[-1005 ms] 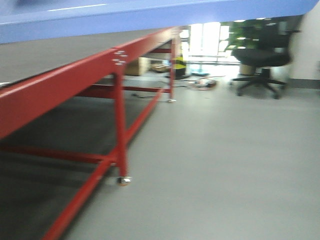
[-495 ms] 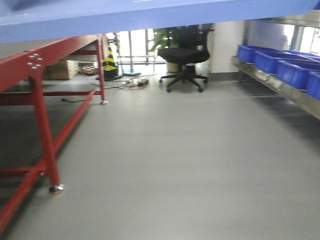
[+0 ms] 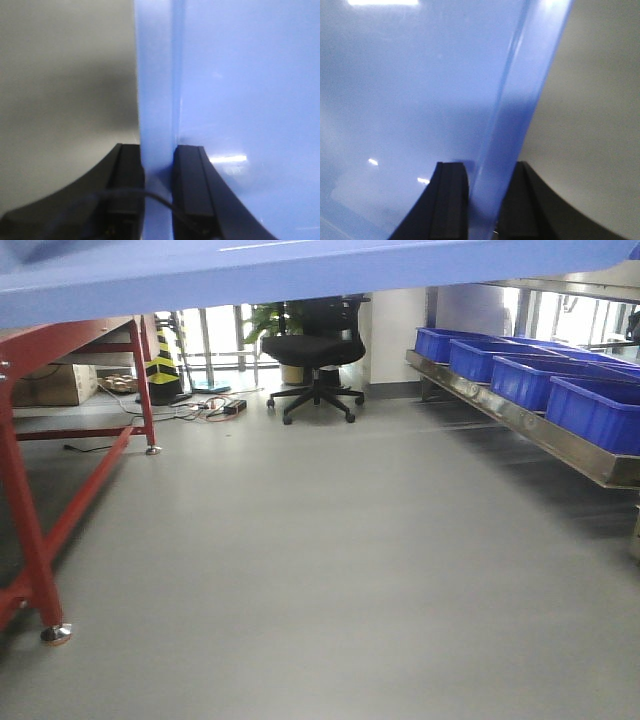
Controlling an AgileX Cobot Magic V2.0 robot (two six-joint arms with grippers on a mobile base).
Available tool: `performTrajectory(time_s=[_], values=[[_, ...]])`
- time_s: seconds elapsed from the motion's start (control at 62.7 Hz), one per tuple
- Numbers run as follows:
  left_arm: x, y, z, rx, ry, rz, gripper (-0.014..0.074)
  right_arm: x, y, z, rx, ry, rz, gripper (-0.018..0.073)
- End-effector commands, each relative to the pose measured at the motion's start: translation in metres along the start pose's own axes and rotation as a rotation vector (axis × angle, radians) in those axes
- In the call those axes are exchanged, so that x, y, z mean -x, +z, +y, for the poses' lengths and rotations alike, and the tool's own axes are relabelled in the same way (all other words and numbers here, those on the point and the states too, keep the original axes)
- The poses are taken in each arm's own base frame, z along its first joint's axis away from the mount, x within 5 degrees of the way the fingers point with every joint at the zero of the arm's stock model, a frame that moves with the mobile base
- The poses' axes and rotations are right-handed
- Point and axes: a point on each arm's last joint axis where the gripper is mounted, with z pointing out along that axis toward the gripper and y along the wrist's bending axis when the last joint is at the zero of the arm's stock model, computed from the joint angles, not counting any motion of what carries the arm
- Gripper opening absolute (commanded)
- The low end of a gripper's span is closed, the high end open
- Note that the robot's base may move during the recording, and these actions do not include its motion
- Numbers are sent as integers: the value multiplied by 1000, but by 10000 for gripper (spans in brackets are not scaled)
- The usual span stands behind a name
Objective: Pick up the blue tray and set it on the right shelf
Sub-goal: 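Hold the tray raised with both grippers while the base drives to the shelf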
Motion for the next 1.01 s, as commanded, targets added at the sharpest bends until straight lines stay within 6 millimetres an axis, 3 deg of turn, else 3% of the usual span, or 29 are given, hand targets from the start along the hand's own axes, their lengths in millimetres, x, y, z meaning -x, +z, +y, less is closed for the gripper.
performTrajectory(time_s=[0.0,0.989], values=[[-8,-19,-3,-8,20,30,-48,10,-18,4,30,-33,-125,66],[-8,-19,-3,-8,20,30,-48,10,-18,4,30,-33,-125,66]])
